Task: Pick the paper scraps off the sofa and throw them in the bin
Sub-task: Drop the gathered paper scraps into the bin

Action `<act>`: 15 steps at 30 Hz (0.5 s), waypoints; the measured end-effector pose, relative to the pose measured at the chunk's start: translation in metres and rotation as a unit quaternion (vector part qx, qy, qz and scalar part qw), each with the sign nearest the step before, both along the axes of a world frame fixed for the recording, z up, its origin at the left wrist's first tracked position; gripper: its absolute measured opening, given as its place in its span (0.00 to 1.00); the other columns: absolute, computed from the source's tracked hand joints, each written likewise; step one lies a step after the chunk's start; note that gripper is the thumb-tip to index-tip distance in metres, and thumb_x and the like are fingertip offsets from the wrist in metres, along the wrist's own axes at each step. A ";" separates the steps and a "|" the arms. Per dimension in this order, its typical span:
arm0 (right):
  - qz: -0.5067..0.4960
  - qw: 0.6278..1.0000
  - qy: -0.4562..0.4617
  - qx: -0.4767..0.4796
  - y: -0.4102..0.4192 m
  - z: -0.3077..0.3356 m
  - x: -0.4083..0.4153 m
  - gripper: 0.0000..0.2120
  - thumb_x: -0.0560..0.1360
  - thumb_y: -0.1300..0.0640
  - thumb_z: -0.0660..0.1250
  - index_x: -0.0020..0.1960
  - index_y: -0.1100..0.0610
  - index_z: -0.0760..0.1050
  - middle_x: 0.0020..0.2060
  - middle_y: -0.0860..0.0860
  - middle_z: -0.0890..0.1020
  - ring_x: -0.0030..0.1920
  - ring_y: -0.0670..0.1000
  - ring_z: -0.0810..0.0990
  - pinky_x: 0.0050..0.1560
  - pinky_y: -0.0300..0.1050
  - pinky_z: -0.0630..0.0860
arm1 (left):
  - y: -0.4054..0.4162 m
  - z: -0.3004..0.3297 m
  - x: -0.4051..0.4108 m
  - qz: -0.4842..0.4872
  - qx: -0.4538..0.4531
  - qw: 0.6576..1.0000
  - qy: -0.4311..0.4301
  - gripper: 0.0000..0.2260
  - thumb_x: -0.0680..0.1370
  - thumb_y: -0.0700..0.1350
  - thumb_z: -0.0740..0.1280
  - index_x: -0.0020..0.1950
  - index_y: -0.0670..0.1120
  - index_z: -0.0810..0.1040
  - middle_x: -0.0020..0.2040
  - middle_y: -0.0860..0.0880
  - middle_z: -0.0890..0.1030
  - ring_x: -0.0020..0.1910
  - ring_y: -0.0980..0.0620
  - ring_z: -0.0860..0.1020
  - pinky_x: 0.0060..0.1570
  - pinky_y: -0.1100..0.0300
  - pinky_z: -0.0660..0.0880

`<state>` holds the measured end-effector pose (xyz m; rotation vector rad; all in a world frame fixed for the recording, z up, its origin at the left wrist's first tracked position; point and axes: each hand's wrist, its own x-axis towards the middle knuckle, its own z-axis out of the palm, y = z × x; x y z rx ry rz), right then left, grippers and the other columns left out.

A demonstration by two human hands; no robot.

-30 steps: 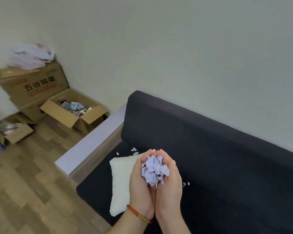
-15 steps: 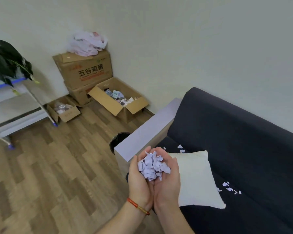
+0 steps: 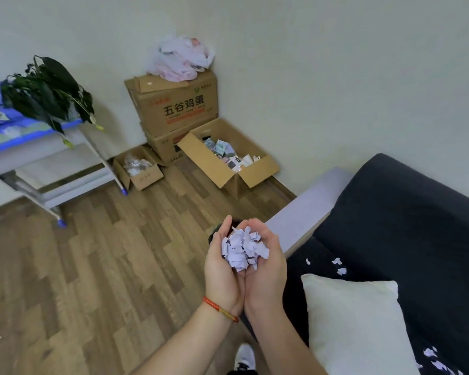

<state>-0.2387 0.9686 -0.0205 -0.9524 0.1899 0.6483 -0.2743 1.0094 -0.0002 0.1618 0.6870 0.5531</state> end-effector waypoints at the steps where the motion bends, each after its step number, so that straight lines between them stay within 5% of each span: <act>1: 0.004 1.000 -0.017 -0.003 0.013 0.002 0.007 0.16 0.82 0.50 0.63 0.57 0.56 0.86 0.56 0.58 0.87 0.59 0.59 0.87 0.54 0.51 0.83 | 0.014 -0.001 0.007 -0.003 -0.011 1.000 -0.006 0.18 0.74 0.50 0.74 0.62 0.46 0.86 0.67 0.43 0.82 0.71 0.44 0.77 0.71 0.49 0.72; 4: 0.017 0.997 -0.064 -0.032 0.048 -0.002 0.030 0.15 0.83 0.53 0.60 0.57 0.50 0.86 0.56 0.54 0.88 0.58 0.55 0.88 0.50 0.43 0.84 | 0.048 -0.009 0.030 -0.012 0.000 1.000 -0.008 0.15 0.79 0.52 0.71 0.59 0.44 0.86 0.58 0.46 0.85 0.62 0.49 0.83 0.62 0.55 0.79; 6: 0.012 0.996 -0.071 -0.042 0.069 -0.009 0.045 0.15 0.83 0.55 0.59 0.56 0.49 0.85 0.55 0.52 0.88 0.57 0.53 0.88 0.49 0.40 0.84 | 0.072 -0.017 0.046 0.003 0.000 1.000 0.004 0.17 0.83 0.51 0.65 0.66 0.44 0.83 0.63 0.42 0.84 0.65 0.45 0.81 0.69 0.50 0.75; 10: -0.011 0.997 -0.059 -0.050 0.112 -0.026 0.067 0.13 0.80 0.56 0.61 0.55 0.55 0.85 0.55 0.57 0.88 0.57 0.58 0.88 0.52 0.46 0.85 | 0.118 -0.041 0.074 -0.039 0.011 0.997 0.070 0.20 0.84 0.47 0.65 0.76 0.43 0.75 0.65 0.41 0.79 0.70 0.43 0.76 0.78 0.47 0.65; 15: -0.055 0.995 0.010 -0.079 0.174 -0.061 0.099 0.13 0.81 0.64 0.61 0.54 0.62 0.85 0.54 0.60 0.88 0.56 0.60 0.88 0.54 0.51 0.86 | 0.181 -0.092 0.111 -0.069 0.007 0.990 0.122 0.17 0.85 0.49 0.63 0.71 0.44 0.78 0.65 0.41 0.80 0.70 0.41 0.76 0.78 0.45 0.65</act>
